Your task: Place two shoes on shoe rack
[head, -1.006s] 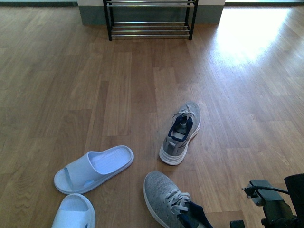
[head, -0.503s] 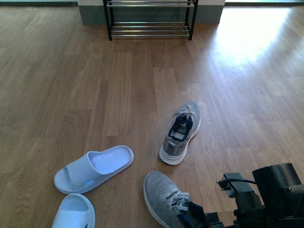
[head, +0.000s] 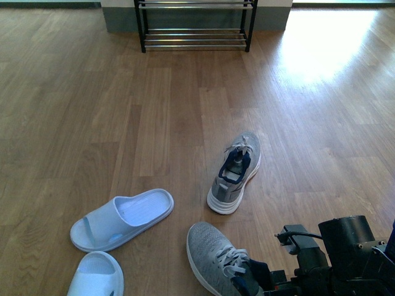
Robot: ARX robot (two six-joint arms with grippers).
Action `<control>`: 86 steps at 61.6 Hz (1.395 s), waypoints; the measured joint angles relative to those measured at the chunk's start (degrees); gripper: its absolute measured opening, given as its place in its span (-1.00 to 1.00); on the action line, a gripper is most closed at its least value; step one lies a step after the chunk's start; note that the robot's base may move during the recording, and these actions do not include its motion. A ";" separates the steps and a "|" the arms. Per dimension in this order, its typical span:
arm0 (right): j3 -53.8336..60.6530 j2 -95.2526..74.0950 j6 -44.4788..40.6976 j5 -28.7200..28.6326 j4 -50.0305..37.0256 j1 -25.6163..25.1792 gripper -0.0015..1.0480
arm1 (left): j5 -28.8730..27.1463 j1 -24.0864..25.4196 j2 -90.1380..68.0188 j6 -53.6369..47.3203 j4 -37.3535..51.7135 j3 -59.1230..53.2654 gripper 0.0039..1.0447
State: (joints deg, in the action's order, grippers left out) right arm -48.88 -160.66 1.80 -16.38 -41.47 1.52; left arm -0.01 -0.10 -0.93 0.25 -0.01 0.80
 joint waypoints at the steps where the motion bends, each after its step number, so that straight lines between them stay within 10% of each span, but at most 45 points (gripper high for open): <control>1: 0.09 0.00 0.09 -0.28 -0.17 0.00 -0.24 | 0.00 0.00 0.00 0.00 0.00 0.00 0.83; 17: 3.45 0.98 1.36 -1.38 -4.50 -0.02 -0.98 | 0.00 0.00 0.00 0.00 0.00 0.00 0.83; 39: 14.58 14.99 3.89 3.65 -7.37 -6.69 -0.97 | 0.00 0.00 0.00 0.00 0.00 0.00 0.83; 86: 32.63 105.26 9.18 1.92 26.40 -23.63 -0.97 | 0.00 0.00 0.00 0.00 0.00 0.00 0.83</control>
State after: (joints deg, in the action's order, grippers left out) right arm -16.25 -55.40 10.98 -14.46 -15.07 -22.11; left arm -0.01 -0.10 -0.93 0.25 -0.01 0.80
